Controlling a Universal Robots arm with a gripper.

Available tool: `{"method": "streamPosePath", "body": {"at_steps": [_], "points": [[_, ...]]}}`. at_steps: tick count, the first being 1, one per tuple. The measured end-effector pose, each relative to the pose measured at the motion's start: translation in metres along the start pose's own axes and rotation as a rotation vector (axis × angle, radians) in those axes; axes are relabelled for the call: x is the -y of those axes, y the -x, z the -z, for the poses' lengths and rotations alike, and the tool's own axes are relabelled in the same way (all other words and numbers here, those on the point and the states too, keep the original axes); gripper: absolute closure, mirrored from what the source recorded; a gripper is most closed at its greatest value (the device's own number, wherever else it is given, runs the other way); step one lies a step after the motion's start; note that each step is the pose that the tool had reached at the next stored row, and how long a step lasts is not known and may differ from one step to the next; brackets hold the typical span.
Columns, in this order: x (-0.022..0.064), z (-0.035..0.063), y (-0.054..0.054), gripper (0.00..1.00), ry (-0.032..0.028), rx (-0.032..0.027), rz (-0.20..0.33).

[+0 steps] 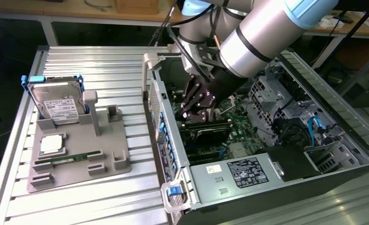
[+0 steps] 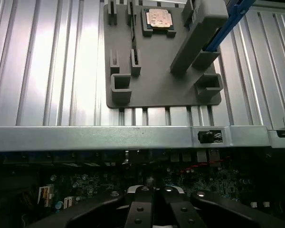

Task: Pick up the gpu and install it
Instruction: 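Press down on the gpu until it lock into place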

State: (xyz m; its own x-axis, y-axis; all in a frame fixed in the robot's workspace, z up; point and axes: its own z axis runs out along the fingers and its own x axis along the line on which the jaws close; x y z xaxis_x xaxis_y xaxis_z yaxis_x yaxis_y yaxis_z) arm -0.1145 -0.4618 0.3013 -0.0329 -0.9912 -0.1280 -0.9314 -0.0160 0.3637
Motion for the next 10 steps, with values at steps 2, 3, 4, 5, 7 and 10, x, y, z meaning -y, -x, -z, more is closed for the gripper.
{"method": "streamPosePath", "body": {"at_steps": [2, 3, 4, 5, 7, 10], "points": [[-0.0022, -0.0016, -0.0003, 0.89, -0.0010, 0.0012, 0.001], [-0.0024, -0.0024, -0.0006, 0.89, -0.0010, 0.0021, 0.001], [-0.0024, -0.0037, -0.0010, 0.89, -0.0010, 0.0035, 0.002], [-0.0024, -0.0048, -0.0015, 0.89, -0.0008, 0.0045, 0.002], [-0.0028, -0.0062, -0.0023, 0.89, -0.0007, 0.0067, 0.003], [-0.0027, -0.0062, -0.0037, 0.89, 0.0014, 0.0171, 0.006]]}}
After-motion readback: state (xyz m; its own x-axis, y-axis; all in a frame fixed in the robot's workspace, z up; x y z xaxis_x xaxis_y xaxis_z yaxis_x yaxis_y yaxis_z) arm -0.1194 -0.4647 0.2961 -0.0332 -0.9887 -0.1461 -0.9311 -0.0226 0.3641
